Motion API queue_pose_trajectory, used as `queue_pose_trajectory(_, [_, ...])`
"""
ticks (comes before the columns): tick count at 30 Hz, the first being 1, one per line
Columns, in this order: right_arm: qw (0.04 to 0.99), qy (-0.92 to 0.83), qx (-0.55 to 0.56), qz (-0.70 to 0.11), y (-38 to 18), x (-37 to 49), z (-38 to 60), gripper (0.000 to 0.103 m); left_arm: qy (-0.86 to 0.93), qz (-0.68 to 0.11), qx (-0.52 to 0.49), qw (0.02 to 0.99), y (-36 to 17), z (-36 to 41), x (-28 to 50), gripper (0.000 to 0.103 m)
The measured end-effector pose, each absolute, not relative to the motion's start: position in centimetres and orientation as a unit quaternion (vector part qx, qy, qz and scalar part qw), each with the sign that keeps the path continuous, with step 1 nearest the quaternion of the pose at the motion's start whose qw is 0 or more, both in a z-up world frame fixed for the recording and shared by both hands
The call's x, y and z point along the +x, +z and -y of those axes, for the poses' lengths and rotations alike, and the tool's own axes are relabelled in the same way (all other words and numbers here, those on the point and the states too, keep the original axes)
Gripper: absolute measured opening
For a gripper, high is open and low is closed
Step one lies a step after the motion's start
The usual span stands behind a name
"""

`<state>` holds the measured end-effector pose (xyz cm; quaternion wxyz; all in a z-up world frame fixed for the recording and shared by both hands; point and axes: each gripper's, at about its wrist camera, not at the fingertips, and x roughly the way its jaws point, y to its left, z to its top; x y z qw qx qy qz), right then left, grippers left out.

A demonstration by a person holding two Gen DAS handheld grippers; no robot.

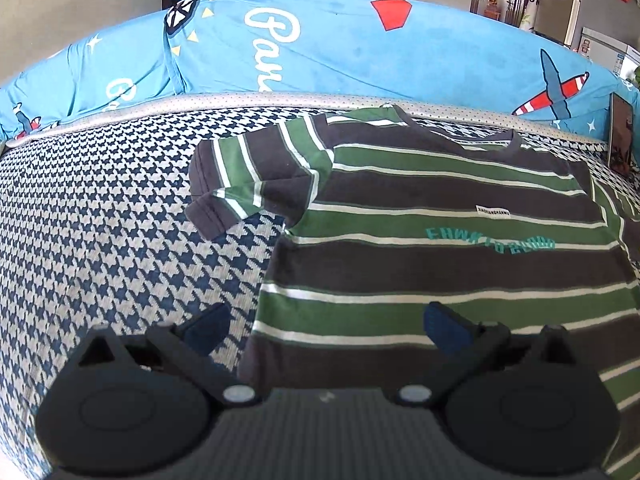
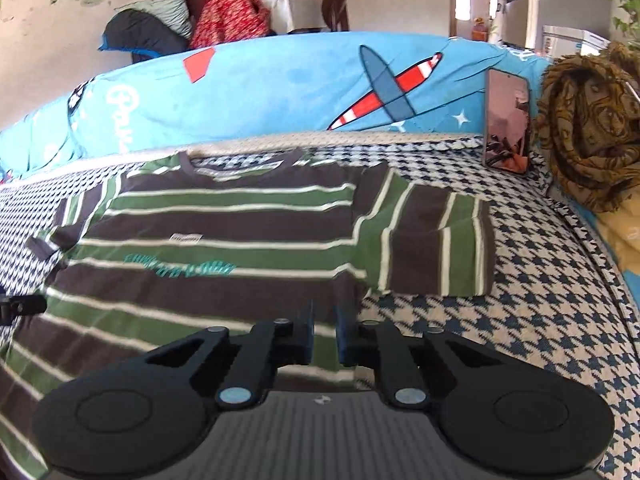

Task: Fold clothes

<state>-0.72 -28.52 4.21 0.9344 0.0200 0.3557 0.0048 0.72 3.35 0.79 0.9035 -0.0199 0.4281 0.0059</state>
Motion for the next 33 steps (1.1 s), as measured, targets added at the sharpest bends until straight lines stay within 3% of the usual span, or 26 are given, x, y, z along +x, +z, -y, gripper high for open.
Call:
queue_pose_trajectory(10, [0.934,-0.128,0.084,-0.322,4.8,4.0,36.2,0.010,-0.035,-0.450,-0.059,0.890,0.7,-2.7,2.4,0.103])
queue_pose_trajectory(12, [0.929,-0.136,0.114,-0.326,4.7,5.0,37.8,0.014,-0.045,-0.450,-0.073,0.889,0.9,-2.8,2.3,0.103])
queue_pose_trajectory(17, [0.919,-0.151,0.154,-0.331,4.0,6.8,39.2,0.035,-0.054,-0.451,-0.093,0.886,1.3,-2.9,2.3,0.103])
queue_pose_trajectory(23, [0.909,-0.170,0.131,-0.357,2.3,9.3,38.2,0.040,-0.052,-0.459,-0.107,0.881,1.1,-3.4,2.3,0.103])
queue_pose_trajectory(25, [0.913,-0.177,0.099,-0.355,2.3,9.8,37.4,0.039,-0.050,-0.459,-0.108,0.880,1.0,-3.5,2.3,0.103])
queue_pose_trajectory(26, [0.914,-0.177,0.088,-0.354,2.3,10.0,37.0,0.026,-0.049,-0.459,-0.109,0.880,1.0,-3.6,2.3,0.103])
queue_pose_trajectory(27, [0.917,-0.174,0.082,-0.350,2.3,10.1,36.7,0.020,-0.048,-0.458,-0.110,0.881,1.0,-3.7,2.2,0.103])
queue_pose_trajectory(33, [0.932,-0.174,0.098,-0.301,4.2,9.3,35.0,0.013,-0.038,-0.457,-0.117,0.881,1.0,-4.6,2.2,0.103])
